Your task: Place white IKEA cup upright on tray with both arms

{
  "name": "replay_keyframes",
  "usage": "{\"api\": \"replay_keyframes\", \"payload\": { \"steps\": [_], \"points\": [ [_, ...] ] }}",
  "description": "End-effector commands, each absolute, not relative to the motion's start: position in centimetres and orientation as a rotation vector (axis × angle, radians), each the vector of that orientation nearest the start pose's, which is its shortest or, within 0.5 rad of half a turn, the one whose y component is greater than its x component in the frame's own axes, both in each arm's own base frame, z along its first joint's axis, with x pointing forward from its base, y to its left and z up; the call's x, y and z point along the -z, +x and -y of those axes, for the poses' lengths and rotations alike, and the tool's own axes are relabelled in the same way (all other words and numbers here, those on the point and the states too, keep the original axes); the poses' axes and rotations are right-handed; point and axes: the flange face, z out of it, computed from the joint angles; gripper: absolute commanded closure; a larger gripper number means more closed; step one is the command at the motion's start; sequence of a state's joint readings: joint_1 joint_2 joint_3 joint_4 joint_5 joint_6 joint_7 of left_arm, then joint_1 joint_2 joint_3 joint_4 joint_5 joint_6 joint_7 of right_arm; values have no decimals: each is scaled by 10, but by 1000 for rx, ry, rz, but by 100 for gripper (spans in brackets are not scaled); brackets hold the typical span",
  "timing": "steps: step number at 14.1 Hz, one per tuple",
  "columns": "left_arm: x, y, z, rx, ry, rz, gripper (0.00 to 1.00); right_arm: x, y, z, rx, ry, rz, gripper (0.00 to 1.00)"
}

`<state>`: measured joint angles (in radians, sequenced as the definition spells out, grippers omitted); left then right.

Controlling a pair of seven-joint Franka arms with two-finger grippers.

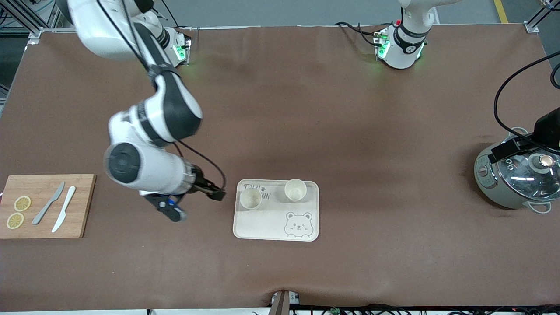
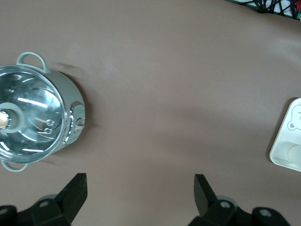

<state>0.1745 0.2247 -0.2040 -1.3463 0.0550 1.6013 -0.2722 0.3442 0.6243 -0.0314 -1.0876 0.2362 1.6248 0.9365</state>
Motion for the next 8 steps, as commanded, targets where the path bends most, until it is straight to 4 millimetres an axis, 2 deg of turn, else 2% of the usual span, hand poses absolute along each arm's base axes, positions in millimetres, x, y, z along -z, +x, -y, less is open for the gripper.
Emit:
{"api": "replay_keyframes", "payload": {
  "steps": [1,3,5,6,7,8],
  "points": [
    [-622,608,-1,61,-3082,352,0,-502,655,-205,-301,-2888,-909,0],
    [-622,607,0,54,-3081,350,0,-516,640,-172,-293,-2910,-868,0],
    [-622,605,1,37,-3080,348,0,-534,621,-147,-279,-2927,-778,0],
    [-626,603,4,47,-3081,344,0,-542,615,-125,-269,-2924,-757,0],
    [-635,597,7,70,-3079,339,0,-551,609,-104,-252,-2931,-683,0],
    [-638,595,8,75,-3079,332,0,-562,598,-92,-223,-2951,-542,0]
  ]
}}
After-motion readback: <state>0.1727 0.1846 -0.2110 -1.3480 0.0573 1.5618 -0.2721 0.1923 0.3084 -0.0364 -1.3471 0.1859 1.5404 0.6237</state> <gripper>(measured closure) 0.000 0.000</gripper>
